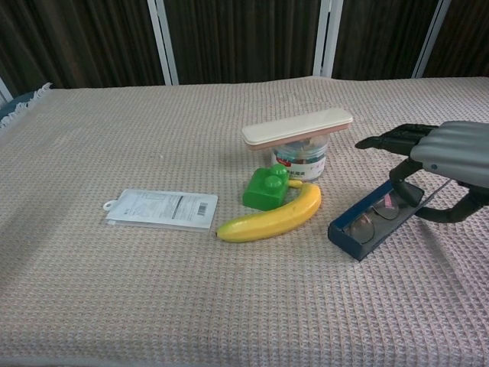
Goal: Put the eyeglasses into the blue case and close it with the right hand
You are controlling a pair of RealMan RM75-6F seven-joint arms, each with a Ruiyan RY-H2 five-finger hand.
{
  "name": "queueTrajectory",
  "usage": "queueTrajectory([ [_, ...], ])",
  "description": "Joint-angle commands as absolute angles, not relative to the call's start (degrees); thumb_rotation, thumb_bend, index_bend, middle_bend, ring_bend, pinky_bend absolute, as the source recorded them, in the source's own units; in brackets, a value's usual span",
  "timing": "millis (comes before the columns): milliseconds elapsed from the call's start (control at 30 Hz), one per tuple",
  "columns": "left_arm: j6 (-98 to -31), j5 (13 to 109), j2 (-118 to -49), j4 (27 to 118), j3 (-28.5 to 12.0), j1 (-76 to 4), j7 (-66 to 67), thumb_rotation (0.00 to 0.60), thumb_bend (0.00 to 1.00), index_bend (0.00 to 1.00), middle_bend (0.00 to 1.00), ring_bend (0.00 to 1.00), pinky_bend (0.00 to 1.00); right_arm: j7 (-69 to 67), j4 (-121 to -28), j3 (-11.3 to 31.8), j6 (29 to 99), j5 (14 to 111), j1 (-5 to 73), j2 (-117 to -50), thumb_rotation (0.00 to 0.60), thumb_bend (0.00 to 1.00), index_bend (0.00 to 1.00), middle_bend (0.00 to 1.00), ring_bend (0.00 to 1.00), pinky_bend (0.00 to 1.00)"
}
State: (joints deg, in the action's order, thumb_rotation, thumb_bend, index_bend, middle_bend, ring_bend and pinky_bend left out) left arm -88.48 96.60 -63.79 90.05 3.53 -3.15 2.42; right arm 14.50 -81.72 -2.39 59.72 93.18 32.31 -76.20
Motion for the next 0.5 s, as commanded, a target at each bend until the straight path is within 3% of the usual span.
queueTrajectory([
  [33, -88.42, 96.60, -63.81, 90.05, 3.55, -3.16, 2.47, 0.600, 0.43, 0.00, 0.00, 0.00, 0.02, 15.12, -82.09, -1.92, 59.09, 92.53, 32.68, -76.13, 0.600, 0.60, 0.70, 0.10, 0.00, 0.00],
  [500, -88.25, 96.58, -63.83, 89.99, 3.57, -3.23, 2.57, 0.600, 0.43, 0.00, 0.00, 0.00, 0.02, 23.95, -81.99, 2.14, 53.10, 85.22, 36.11, -79.86, 0.600, 0.60, 0.67, 0.11, 0.00, 0.00],
])
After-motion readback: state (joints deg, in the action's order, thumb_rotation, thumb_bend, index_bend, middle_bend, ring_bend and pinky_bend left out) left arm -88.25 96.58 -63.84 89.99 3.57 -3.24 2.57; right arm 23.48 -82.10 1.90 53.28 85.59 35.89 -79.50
